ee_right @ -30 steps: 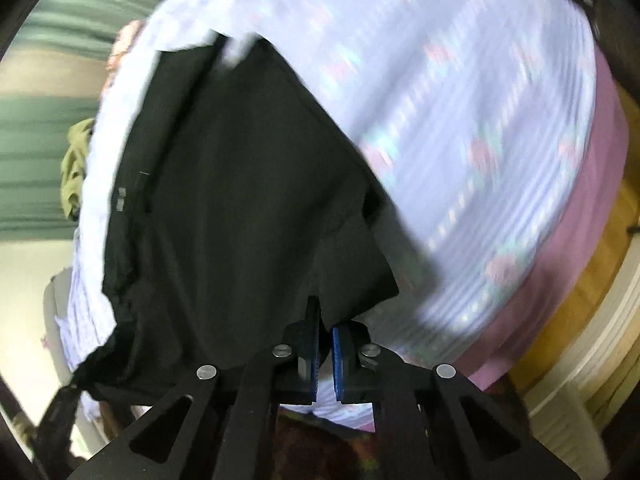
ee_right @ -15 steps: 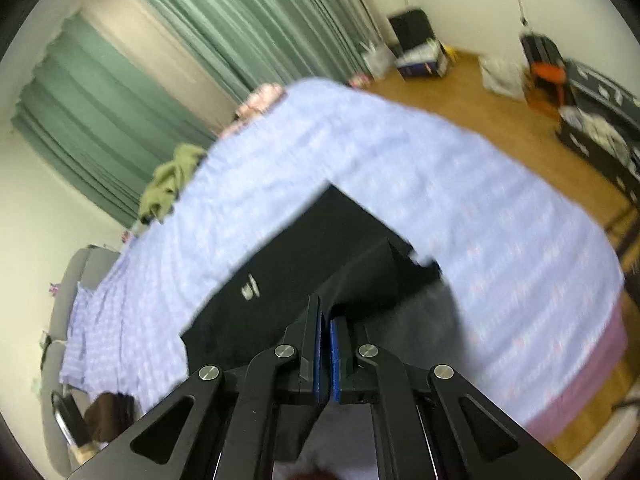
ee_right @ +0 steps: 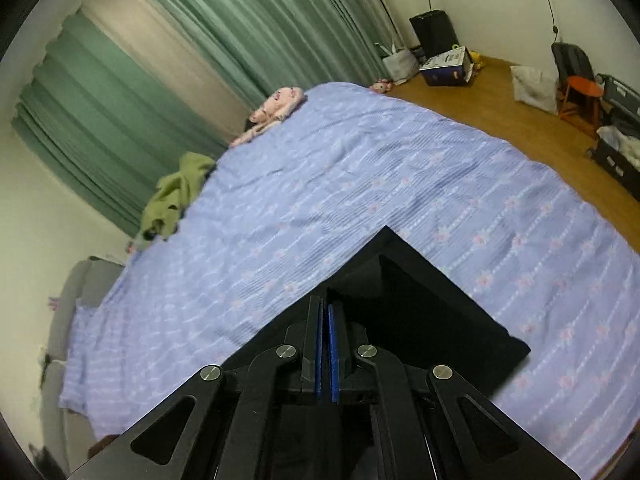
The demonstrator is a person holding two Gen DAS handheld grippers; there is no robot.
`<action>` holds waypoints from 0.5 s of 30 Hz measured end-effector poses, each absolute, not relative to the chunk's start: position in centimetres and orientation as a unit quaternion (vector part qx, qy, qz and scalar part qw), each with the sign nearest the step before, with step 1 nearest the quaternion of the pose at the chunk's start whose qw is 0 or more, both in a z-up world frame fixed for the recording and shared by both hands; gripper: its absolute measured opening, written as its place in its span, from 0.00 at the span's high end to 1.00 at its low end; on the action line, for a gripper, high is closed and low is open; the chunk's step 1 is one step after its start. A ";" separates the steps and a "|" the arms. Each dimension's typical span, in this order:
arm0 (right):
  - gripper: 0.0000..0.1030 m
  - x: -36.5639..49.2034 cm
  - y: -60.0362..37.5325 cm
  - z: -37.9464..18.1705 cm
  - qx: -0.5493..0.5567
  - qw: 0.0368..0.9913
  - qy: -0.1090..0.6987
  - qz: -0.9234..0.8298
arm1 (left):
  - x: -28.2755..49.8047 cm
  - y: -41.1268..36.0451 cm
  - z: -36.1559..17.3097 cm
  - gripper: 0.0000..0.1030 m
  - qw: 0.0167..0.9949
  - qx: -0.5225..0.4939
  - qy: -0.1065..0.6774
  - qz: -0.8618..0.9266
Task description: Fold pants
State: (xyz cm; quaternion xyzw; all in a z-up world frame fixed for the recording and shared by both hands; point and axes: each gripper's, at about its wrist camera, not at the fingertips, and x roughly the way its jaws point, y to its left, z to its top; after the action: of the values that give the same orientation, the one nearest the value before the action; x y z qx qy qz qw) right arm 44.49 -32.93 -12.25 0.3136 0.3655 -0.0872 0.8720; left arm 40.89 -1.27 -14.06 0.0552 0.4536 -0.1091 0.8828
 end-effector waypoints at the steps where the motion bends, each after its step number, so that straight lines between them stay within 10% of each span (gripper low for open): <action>1: 0.96 45.2 -32.8 -12.5 0.312 0.872 0.367 -0.084 | 40.8 -1.6 -14.6 0.67 0.877 0.066 0.458 -0.127; 15: 0.97 51.4 -29.5 -14.1 0.207 0.898 0.381 -0.075 | 34.4 -6.9 -20.5 0.30 0.816 0.060 0.532 -0.219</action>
State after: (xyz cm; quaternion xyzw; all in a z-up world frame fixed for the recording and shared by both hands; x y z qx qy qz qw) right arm 51.40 -29.47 -14.06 0.2074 0.3810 -0.0747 0.8979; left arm 34.44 -6.94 -20.54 0.0605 0.5321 -0.2187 0.8157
